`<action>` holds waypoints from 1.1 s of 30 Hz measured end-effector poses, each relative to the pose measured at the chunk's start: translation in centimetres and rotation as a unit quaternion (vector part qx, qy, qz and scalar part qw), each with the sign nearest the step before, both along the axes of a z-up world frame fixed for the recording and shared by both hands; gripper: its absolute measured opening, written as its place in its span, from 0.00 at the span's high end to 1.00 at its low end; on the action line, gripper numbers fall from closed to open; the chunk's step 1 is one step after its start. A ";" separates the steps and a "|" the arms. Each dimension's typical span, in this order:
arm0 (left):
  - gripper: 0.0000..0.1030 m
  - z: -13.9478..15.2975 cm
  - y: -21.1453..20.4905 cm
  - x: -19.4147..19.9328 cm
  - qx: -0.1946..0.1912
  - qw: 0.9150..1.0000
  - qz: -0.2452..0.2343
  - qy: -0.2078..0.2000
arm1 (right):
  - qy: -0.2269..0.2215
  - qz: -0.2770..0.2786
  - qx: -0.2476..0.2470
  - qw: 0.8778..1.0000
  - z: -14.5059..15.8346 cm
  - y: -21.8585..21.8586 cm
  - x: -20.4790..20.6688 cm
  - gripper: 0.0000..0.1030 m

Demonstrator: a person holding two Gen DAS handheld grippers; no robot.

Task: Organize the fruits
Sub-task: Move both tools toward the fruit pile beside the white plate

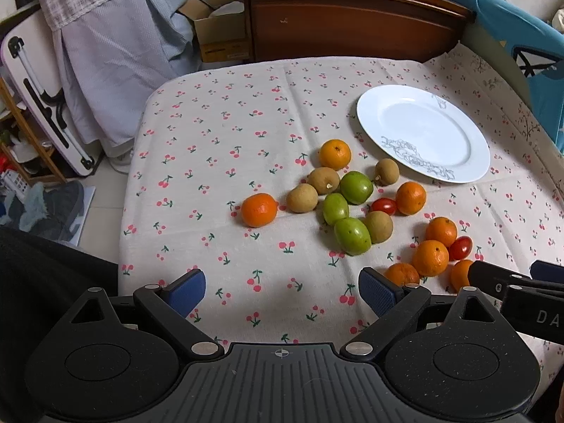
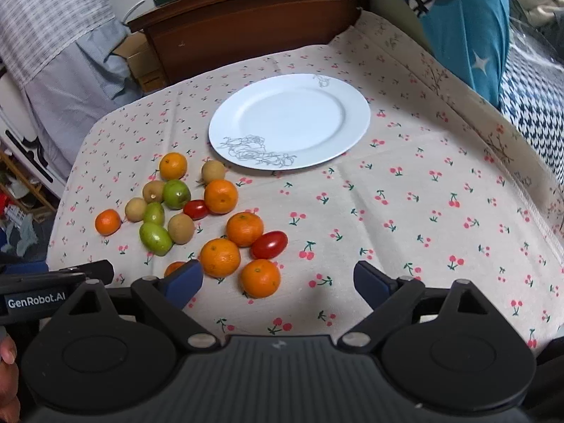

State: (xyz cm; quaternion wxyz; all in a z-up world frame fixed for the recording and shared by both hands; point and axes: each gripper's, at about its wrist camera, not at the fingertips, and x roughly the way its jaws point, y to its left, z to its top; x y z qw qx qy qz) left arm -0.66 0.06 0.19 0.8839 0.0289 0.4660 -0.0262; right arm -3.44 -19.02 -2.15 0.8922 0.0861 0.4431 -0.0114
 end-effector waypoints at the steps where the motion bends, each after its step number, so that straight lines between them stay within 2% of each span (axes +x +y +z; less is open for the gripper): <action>1: 0.08 -0.1 0.0 0.0 -0.002 1.000 0.000 0.002 | 0.000 0.000 -0.002 1.000 0.0 0.0 0.0 0.11; 13: 0.08 -0.3 -0.7 -0.4 0.009 1.000 -0.005 0.005 | -0.006 0.010 -0.029 1.000 -0.1 1.2 0.1 0.11; 28: 0.09 -0.4 -0.6 -0.4 0.005 1.000 -0.001 0.004 | -0.009 0.014 -0.031 0.999 0.0 1.3 0.2 0.11; 33: 0.08 -0.5 -0.5 -0.5 -0.007 1.000 -0.004 0.007 | -0.013 0.024 -0.023 0.999 0.1 1.2 0.0 0.14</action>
